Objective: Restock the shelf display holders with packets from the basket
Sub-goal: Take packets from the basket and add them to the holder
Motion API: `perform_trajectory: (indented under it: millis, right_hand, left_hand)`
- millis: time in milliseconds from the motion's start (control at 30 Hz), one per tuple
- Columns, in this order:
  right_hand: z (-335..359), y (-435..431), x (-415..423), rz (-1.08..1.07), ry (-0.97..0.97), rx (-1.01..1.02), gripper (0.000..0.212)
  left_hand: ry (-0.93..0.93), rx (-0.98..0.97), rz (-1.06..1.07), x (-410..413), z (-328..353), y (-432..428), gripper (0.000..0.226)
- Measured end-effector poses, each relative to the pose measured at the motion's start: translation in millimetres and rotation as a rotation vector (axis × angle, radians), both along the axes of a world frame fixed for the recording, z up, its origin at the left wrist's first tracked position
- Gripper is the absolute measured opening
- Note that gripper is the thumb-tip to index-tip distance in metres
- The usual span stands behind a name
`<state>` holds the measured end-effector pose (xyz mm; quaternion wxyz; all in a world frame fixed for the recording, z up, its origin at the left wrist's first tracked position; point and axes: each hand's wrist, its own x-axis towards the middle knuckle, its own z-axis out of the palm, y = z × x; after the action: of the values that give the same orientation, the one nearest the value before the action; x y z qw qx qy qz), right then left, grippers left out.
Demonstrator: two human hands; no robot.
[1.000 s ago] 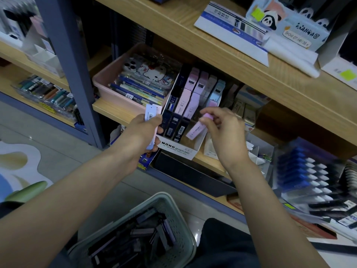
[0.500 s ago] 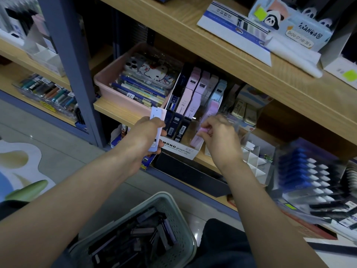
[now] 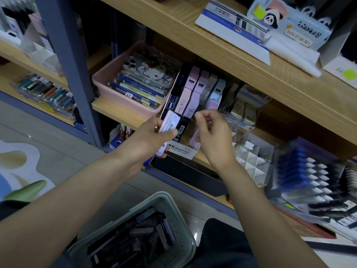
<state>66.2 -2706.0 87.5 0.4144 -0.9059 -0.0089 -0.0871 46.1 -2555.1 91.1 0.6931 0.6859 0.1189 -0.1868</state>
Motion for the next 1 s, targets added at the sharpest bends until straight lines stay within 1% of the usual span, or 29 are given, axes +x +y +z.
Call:
perform_trajectory:
  millis: [67,100,167,200,267,367,433,467,500,567,633,700,767,867,933,1000]
  right_hand:
    - [11,10,-7,0.068,0.2,0.242,0.02]
    - [15,14,-10,0.107,0.282,0.326,0.018]
    - [20,17,-12,0.148,0.373,0.443,0.005]
    - [20,17,-12,0.145,0.382,0.472,0.001]
    - [21,14,-11,0.106,0.367,0.513,0.002]
    - [22,7,-8,0.006,0.358,0.642,0.013]
    - [23,2,-7,-0.01,0.389,0.721,0.015]
    - [23,-1,-6,0.014,0.421,0.717,0.013]
    - [23,-4,-6,0.062,0.466,0.662,0.011]
    - [20,-8,-8,0.22,0.579,0.435,0.008]
    - [14,-7,-13,0.367,0.634,0.251,0.01]
    - [10,-2,-17,0.422,0.58,0.208,0.015]
    - [9,2,-18,0.413,0.467,0.248,0.019]
    - [12,2,-17,0.352,0.324,0.259,0.022]
    - [13,-3,-13,0.23,0.222,0.268,0.023]
    - [11,-12,-7,0.091,0.127,0.307,0.015]
  left_hand:
    - [-0.03,0.018,-0.037,-1,0,0,0.028]
    - [-0.045,0.033,-0.05,-2,0,-1,0.026]
    - [-0.069,0.061,-0.053,-2,0,-2,0.024]
    - [-0.076,0.066,-0.045,-2,0,-3,0.025]
    - [-0.07,0.061,-0.019,-1,0,-4,0.026]
    - [-0.047,0.014,0.04,2,1,-5,0.028]
    - [-0.082,0.001,0.097,3,0,-4,0.028]
    - [-0.104,-0.002,0.132,4,0,-3,0.028]
    - [-0.122,-0.005,0.166,5,1,-1,0.028]
    - [-0.149,0.0,0.196,6,2,3,0.026]
    - [-0.186,0.042,0.148,6,3,4,0.023]
    - [-0.234,0.111,0.046,3,4,2,0.018]
    - [-0.264,0.146,-0.037,-1,4,-2,0.015]
    - [-0.255,0.132,-0.051,-1,1,-4,0.011]
    - [-0.193,0.116,-0.012,2,0,-4,0.013]
    - [-0.133,0.085,0.039,4,0,-4,0.014]
